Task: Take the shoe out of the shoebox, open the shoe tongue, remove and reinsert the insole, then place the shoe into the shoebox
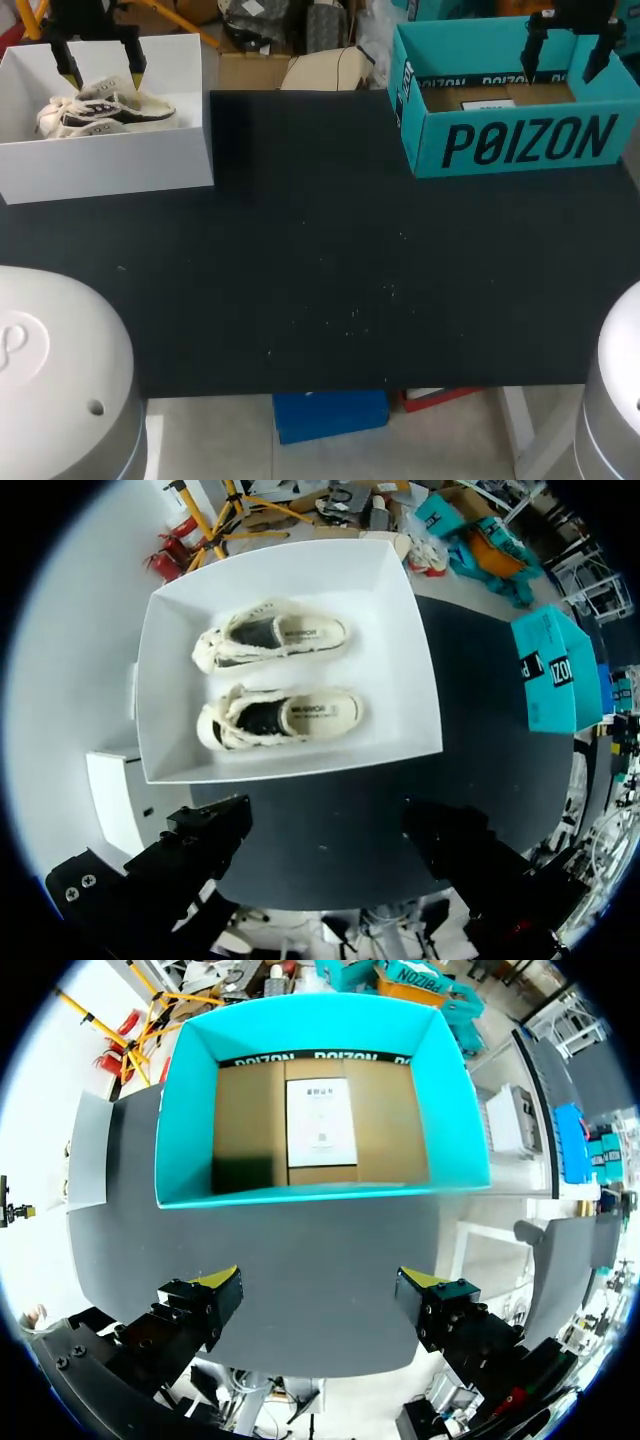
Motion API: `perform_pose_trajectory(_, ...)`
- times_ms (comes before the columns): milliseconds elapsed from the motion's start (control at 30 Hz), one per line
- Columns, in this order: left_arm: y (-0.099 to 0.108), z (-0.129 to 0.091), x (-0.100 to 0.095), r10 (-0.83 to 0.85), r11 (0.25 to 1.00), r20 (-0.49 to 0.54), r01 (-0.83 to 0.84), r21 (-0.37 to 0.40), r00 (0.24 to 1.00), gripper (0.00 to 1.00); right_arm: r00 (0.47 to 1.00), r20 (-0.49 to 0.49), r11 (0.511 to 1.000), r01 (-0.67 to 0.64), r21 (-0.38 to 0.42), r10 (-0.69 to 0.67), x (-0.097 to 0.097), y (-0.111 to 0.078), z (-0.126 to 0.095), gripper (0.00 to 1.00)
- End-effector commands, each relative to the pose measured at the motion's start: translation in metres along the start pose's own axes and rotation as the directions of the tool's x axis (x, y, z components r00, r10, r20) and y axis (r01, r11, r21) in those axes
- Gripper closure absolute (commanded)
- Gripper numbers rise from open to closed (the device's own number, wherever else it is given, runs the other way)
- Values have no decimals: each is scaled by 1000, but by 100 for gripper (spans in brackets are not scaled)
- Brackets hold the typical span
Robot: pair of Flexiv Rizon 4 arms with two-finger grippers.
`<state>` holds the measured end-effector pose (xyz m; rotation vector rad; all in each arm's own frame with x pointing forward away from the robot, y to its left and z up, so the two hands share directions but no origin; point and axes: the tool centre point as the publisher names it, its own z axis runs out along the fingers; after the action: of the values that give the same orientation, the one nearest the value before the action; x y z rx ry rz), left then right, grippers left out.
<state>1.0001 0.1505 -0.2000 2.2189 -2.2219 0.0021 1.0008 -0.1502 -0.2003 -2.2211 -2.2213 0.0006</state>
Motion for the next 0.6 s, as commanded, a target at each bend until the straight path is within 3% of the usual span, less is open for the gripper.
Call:
perform_pose_trajectory(33, -1, -3, -2, 95, 995, 16, -95, 39, 995, 0, 1000, 0, 1000, 0, 0, 0, 0, 0, 0, 0)
perform_pose_trajectory(100, -6, -11, -8, 227, 969, 71, -232, 83, 971, 0, 1000, 0, 1000, 0, 0, 0, 0, 0, 0, 0)
perform_pose_trajectory(533, -11, -14, -11, 223, 969, 101, -231, 84, 970, 0, 1000, 0, 1000, 0, 0, 0, 0, 0, 0, 0)
perform_pose_trajectory(600, -15, -19, -5, 400, 901, 130, -415, 123, 907, 0, 1000, 0, 1000, 0, 0, 0, 0, 0, 0, 0)
